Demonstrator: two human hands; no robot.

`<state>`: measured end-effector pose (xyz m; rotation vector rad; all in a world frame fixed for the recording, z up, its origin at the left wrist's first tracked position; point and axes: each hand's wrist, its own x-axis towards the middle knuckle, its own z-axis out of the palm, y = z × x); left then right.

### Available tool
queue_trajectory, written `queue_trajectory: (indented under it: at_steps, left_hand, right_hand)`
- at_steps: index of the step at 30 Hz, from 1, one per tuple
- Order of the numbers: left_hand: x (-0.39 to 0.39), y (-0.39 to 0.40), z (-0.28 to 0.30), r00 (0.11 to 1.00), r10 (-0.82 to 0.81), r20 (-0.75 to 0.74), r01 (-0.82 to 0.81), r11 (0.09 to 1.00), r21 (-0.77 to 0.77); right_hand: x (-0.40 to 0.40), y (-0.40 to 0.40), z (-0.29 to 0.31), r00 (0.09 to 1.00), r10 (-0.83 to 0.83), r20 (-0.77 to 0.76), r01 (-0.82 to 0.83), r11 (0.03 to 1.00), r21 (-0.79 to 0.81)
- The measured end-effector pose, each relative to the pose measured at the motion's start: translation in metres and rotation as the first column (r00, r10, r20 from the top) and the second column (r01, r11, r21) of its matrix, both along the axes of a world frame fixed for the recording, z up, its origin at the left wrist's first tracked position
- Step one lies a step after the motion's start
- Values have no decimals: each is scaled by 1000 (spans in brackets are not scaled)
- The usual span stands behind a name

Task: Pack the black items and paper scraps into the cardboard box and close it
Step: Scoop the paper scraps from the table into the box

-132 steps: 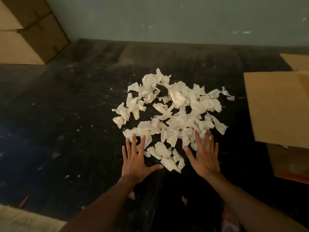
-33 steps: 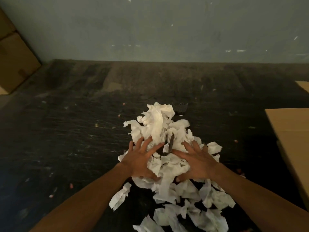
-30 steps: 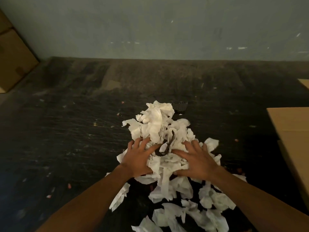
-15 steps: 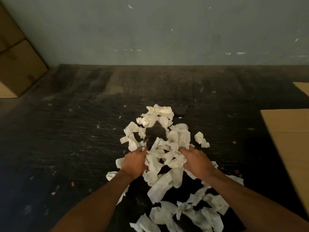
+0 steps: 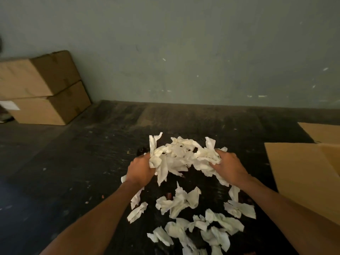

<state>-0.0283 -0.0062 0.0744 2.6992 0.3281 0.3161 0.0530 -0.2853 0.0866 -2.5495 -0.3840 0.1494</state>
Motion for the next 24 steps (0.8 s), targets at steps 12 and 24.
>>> queue_trajectory:
  at_steps: [12, 24]
  left_hand:
    - [-82, -49, 96, 986, -3, 165, 1, 1000, 12]
    - [-159, -132, 126, 973, -88, 215, 105, 992, -65]
  right_hand:
    - [-71, -55, 97, 978, -64, 198, 44, 994, 103]
    - [-175, -149, 143, 949, -129, 287, 109, 990, 85]
